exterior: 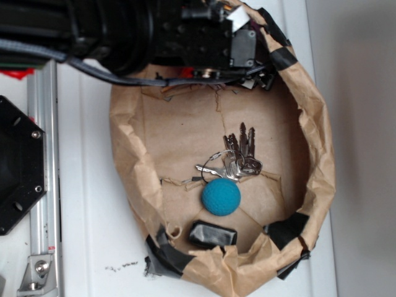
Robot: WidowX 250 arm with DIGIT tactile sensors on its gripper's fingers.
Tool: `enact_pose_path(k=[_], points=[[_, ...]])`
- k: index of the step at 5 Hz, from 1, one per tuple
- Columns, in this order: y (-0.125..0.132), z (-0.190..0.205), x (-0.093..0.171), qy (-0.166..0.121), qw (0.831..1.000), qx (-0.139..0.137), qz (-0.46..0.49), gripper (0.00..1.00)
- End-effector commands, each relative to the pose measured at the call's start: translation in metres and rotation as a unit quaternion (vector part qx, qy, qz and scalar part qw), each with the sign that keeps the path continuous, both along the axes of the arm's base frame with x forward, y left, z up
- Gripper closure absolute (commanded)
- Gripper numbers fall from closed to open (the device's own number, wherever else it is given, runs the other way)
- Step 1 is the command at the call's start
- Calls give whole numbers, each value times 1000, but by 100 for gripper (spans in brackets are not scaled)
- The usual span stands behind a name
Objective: Grab the shell.
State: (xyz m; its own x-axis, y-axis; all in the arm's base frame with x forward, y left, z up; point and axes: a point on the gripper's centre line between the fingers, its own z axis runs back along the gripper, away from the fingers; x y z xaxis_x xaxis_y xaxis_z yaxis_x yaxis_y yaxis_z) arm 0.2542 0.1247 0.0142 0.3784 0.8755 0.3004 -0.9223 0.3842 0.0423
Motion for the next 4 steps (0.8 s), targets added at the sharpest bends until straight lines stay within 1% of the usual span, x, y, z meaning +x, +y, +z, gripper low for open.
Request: enact_pose_path(k=[1, 2, 4], points=[[-1, 24, -49, -9, 999, -27, 34, 0], [0, 22, -49, -13, 999, -29, 35, 0], [6, 0, -39, 3, 1000, -27, 11, 0]])
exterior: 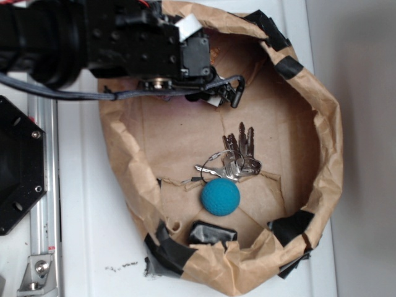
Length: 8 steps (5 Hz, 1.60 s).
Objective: Grab the shell.
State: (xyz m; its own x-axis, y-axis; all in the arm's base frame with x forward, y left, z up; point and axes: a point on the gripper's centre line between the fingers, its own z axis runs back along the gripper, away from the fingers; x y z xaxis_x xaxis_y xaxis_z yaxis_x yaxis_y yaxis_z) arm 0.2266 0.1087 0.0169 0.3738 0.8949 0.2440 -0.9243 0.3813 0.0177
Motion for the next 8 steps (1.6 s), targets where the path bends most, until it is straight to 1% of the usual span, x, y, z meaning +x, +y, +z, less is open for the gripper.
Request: enact_pose_path(k=[1, 2, 3, 5, 6, 7, 8], points=[[24, -2, -8, -3, 1000, 5, 6, 100], [22, 1, -8, -4, 1000, 9, -3, 100], [22, 3, -9, -3, 1000, 6, -7, 100], [22, 4, -6, -3, 999, 14, -39, 100], [20, 13, 3, -1, 993, 3, -116, 100], [-4, 62, 18, -70, 968, -14, -239, 100], [-29, 112, 21, -77, 930, -45, -356, 100]])
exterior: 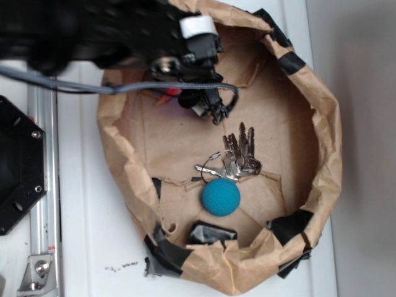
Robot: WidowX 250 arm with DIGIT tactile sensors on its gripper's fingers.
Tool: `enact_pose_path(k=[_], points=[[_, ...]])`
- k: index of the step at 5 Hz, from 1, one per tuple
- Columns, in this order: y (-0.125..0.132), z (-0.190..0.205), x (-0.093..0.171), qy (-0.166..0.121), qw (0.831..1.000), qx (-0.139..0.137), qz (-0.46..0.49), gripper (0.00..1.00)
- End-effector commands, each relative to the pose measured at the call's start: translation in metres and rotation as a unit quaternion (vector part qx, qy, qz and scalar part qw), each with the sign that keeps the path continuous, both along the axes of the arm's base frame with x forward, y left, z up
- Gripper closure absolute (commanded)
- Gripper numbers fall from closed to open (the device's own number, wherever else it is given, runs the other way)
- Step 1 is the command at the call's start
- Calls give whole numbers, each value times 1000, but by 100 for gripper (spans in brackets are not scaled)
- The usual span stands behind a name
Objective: Grab the shell.
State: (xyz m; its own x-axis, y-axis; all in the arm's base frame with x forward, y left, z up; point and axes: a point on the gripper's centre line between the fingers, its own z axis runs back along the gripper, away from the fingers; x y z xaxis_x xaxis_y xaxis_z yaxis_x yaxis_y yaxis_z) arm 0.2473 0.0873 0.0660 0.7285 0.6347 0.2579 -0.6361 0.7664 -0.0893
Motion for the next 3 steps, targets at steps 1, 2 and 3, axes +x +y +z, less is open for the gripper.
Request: enact_pose_path(k=[1, 2, 3], points=[[-22, 112, 7, 8, 970, -19, -244, 100], [-34, 113, 15, 24, 964, -13, -265, 100], [-40, 107, 21, 33, 965, 1, -261, 100]])
